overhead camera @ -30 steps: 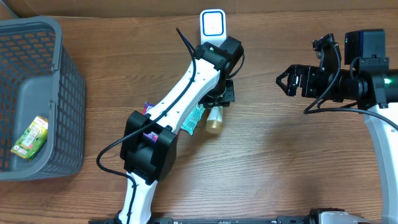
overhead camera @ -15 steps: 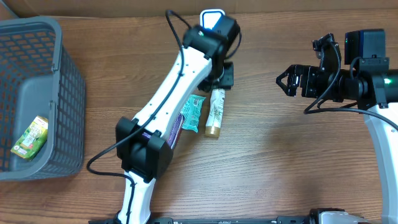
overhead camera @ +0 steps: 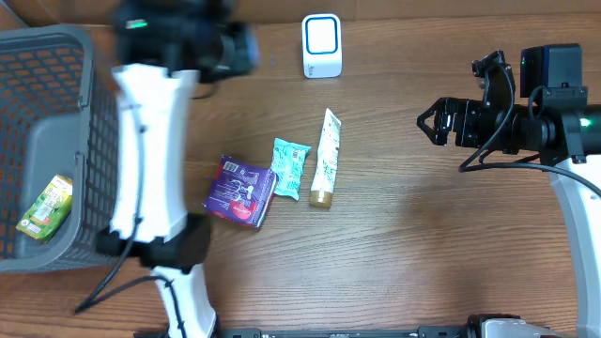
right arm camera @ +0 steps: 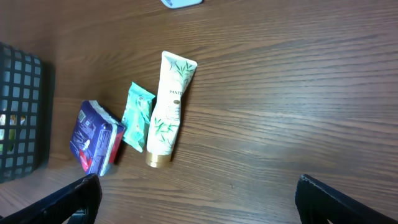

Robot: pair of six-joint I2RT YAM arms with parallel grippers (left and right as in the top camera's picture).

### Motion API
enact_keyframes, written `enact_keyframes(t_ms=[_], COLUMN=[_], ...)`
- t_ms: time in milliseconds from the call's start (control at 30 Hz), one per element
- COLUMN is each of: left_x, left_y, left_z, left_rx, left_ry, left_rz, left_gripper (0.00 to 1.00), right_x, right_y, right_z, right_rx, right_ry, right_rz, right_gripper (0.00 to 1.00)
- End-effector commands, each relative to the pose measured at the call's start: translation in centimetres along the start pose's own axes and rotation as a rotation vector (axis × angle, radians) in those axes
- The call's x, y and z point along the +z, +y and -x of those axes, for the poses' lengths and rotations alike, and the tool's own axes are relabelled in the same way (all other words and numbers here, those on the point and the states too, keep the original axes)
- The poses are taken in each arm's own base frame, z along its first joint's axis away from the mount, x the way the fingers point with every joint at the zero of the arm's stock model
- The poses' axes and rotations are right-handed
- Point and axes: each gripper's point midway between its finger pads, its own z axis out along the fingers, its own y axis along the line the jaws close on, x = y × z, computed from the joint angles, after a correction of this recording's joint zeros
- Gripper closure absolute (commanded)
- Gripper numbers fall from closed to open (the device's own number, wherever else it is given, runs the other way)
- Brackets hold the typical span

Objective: Scan the item barcode
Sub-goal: 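Move the left gripper back into the basket toward the yellow-green box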

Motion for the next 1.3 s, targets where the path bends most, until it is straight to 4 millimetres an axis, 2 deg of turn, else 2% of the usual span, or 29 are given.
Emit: enact_keyframes(t_ms=[0,133,267,300,367,533,600,800,967,1200,1267], left_x=[-5.7,-9.4,-11.1,-11.2,-10.9,-8.7,-7.4,-3.6,0.2,5.8,7.1], left_y=[4.2,11.3,18.5,20.4,24.2,31.3,33.2,37.3,39.8,42.1,42.2], left_z=[1.8,2.7,2.1,1.7,0.6,-3.3,-4.5,-7.5,-8.8,-10.1,-11.1], left_rx=[-0.033,-0.173,-0.339,-0.385,-0.476,-0.669,-0.723,-0.829,-0.854,-0.771,-0.743], left_ry=[-0.143,-0.236,-0.252,-0.242,-0.204,-0.067,-0.027,0.056,0.058,0.043,0.064], left_rz=[0.019,0.131,0.242,0.273,0.329,0.424,0.441,0.509,0.556,0.553,0.548], left_gripper=[0.67,0.64,0.57,0.55,0.43,0.35,0.33,0.32,0.32,0.29,0.24], right_x=[-0.6,-0.6,-0.6,-0.6,-0.6,-0.6,-0.6,-0.6,-0.6,-0.6,-0.6], right_y=[0.6,0.6,0.6,0.6,0.6,0.6,0.6,0.6,0.6,0.6,0.6], right_z=[0.7,0.7,0.7,0.7,0.7,0.7,0.7,0.7,0.7,0.7,0.7], right_rx=[-0.021,-0.021,-0.021,-0.021,-0.021,-0.021,-0.021,-0.021,-0.021,-0.021,-0.021], right_ry=[-0.030,-0.030,-0.030,-0.030,-0.030,-0.030,-0.030,-0.030,-0.030,-0.030,-0.030], right_rz=[0.002,0.002,0.002,0.002,0.001,0.002,0.001,0.002,0.002,0.001,0.002], right_gripper=[0.00,0.00,0.00,0.00,0.00,0.00,0.00,0.00,0.00,0.00,0.00])
